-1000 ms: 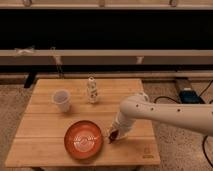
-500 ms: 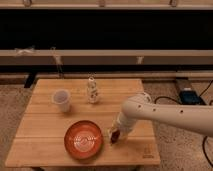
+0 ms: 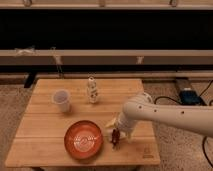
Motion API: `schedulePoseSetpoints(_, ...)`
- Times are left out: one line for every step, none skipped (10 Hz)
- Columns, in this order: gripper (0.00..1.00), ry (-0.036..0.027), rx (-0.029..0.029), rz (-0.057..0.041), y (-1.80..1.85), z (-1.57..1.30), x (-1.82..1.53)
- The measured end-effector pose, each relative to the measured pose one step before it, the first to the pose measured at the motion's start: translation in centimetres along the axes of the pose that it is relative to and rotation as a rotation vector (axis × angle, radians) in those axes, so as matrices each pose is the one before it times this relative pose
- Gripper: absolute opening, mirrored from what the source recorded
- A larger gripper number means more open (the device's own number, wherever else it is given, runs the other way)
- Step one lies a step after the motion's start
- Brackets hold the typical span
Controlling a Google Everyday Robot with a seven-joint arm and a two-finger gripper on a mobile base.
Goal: Place the pepper on the white sponge
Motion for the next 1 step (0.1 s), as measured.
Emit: schedulePoseSetpoints(0.8,0.01401,-0.00231,0.02128,0.078,-0.053,0.227)
